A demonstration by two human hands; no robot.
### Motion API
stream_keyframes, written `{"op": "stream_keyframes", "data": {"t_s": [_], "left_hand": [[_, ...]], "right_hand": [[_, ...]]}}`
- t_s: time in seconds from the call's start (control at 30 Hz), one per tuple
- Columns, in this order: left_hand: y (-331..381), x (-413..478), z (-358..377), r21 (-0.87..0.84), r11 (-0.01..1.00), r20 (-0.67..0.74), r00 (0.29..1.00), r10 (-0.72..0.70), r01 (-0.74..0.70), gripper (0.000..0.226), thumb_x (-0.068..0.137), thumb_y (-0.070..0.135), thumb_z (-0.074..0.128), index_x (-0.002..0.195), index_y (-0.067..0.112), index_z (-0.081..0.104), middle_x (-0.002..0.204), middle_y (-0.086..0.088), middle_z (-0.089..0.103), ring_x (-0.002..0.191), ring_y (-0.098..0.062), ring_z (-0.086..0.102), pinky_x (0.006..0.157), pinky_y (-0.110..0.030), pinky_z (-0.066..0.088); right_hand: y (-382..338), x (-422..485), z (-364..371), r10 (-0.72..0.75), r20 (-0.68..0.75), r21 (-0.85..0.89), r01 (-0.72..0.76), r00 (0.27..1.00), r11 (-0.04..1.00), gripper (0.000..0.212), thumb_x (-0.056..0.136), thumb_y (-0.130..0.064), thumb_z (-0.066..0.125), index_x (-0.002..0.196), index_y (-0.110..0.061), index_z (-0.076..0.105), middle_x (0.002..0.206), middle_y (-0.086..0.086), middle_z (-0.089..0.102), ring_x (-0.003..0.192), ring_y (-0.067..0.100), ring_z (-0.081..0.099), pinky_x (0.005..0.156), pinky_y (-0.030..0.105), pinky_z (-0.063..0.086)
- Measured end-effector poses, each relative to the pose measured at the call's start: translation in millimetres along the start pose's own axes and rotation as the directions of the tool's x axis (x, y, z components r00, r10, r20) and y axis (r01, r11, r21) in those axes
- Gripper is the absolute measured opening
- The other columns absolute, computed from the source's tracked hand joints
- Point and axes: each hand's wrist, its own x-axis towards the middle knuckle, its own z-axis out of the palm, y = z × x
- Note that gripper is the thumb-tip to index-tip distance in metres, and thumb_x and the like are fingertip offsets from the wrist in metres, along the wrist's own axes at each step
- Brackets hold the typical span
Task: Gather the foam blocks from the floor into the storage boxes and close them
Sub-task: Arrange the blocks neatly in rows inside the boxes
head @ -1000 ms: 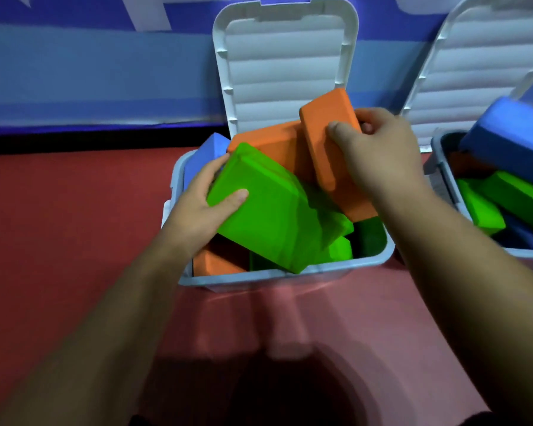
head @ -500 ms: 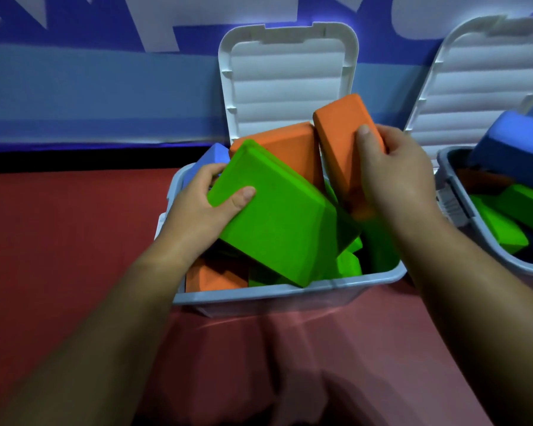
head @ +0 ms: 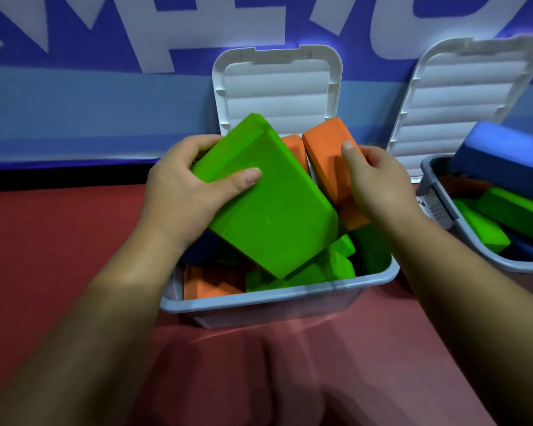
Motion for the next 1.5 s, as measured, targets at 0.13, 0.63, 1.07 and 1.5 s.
{"op": "stream_keyframes", "data": {"t_s": [0.13,0.63,1.07,1.5], "left_hand": [[3,4,-24,-0.005,1.0,-0.064,0.998,0.019,-0.02,0.06,0.074,0.06,0.084,0.122,0.027,0.071,0.111,0.013,0.075,0.101,-0.003,0.07,0.087,-0.023,0.055],[14,10,-35,-0.358,0.926,-0.372,0.893,-0.254,0.115,0.053,0.089,0.064,0.07,0.111,0.016,0.072,0.103,0.003,0.078,0.092,-0.007,0.071,0.079,-0.027,0.055],[23,12,16,-0.827,0.425,0.24,0.915,-0.324,0.368,0.056,0.106,0.038,0.039,0.143,-0.003,0.051,0.106,-0.01,0.069,0.082,-0.015,0.066,0.071,-0.028,0.052],[58,-43,137,0.245,0.917,0.111,0.93,-0.35,0.315,0.086,0.076,0.071,0.075,0.126,0.009,0.042,0.137,-0.007,0.043,0.127,-0.028,0.049,0.093,-0.034,0.041]], "right_hand": [[-2,-3,-5,-0.002,-0.01,0.017,0.002,1.0,1.0,0.044,0.101,-0.056,0.052,0.121,-0.023,0.072,0.09,-0.015,0.063,0.077,-0.005,0.056,0.064,0.011,0.035],[-37,-24,-1,-0.132,0.094,0.01,0.132,0.987,0.991,0.065,0.098,-0.076,0.036,0.108,-0.025,0.074,0.121,-0.002,0.062,0.113,0.01,0.056,0.096,0.031,0.041],[-25,-11,-38,0.165,0.303,0.702,-0.336,0.939,0.628,0.05,0.087,-0.064,0.059,0.127,-0.034,0.067,0.112,-0.002,0.078,0.108,0.023,0.074,0.098,0.054,0.048],[32,-1,-47,0.272,0.406,0.837,-0.474,0.873,0.272,0.061,0.091,-0.061,0.055,0.137,-0.022,0.062,0.128,0.02,0.07,0.117,0.046,0.067,0.104,0.064,0.045]]}}
